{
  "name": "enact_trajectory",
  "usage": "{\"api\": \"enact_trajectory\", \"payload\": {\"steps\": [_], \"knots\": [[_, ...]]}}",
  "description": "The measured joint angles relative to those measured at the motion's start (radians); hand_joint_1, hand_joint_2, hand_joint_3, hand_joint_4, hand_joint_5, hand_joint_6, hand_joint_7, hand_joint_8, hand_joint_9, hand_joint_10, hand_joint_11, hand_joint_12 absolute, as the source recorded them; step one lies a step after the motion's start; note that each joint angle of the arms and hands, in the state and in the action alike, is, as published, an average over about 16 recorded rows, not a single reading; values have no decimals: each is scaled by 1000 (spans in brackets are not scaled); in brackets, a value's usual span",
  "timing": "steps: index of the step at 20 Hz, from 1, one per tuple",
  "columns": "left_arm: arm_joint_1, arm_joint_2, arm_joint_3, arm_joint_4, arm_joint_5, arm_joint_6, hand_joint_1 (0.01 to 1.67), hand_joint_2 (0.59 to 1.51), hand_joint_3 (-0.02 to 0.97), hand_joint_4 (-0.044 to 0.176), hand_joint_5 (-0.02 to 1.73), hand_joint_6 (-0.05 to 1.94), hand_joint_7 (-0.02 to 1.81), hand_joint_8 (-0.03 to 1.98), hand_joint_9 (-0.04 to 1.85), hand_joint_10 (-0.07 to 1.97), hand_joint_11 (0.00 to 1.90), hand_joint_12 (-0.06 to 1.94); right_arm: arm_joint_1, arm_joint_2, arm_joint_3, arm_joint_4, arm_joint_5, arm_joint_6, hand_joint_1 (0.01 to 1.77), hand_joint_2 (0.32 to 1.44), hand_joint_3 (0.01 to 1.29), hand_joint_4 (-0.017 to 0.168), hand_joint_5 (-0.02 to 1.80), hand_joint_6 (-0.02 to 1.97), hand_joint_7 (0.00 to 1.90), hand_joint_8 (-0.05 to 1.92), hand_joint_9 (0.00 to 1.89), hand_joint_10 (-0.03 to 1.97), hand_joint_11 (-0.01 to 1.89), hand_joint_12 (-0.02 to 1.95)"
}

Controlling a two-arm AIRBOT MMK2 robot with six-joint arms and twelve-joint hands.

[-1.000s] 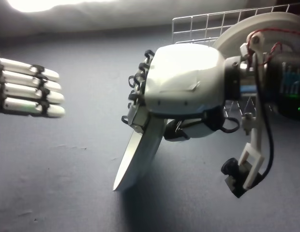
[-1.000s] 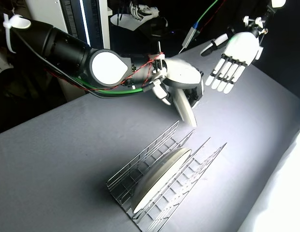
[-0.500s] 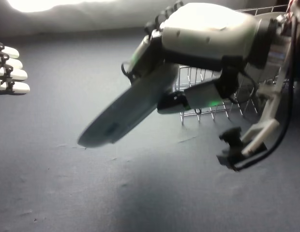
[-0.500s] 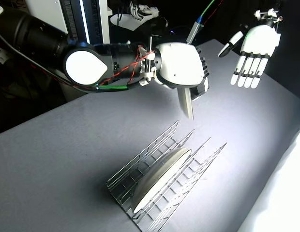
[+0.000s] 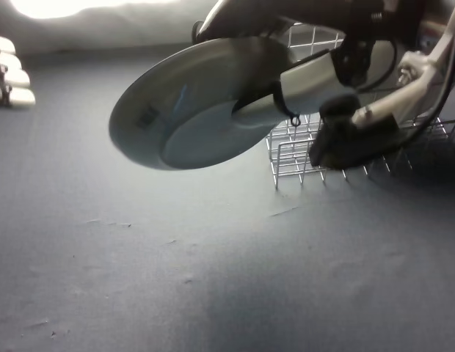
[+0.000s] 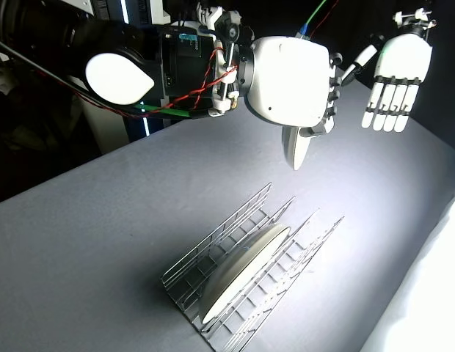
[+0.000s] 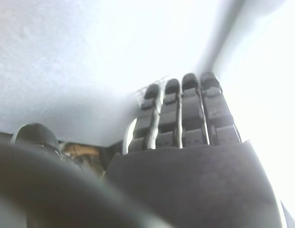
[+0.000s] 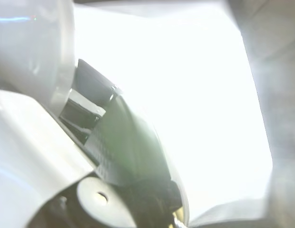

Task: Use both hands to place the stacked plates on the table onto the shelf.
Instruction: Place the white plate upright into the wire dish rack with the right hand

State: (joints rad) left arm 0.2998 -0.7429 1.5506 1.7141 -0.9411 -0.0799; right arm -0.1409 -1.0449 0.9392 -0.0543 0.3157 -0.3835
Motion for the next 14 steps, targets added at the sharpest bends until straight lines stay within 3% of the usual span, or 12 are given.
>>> {"api": "enact_trajectory", "payload": {"steps": [7, 14], "knots": [[-77, -4, 16, 69, -11, -46, 13, 1026, 14, 4, 18, -4, 19, 11, 19, 8, 14, 4, 42, 38, -4, 117, -113, 2, 1355, 958, 13, -6, 976, 891, 1166, 564, 1063, 913, 901, 858], [-85, -8, 18, 79, -20, -51, 13, 1025, 13, 4, 19, -4, 19, 12, 18, 8, 13, 4, 64, 75, 16, 147, -162, 3, 1364, 958, 13, -6, 982, 890, 1160, 567, 1052, 925, 894, 872]]}}
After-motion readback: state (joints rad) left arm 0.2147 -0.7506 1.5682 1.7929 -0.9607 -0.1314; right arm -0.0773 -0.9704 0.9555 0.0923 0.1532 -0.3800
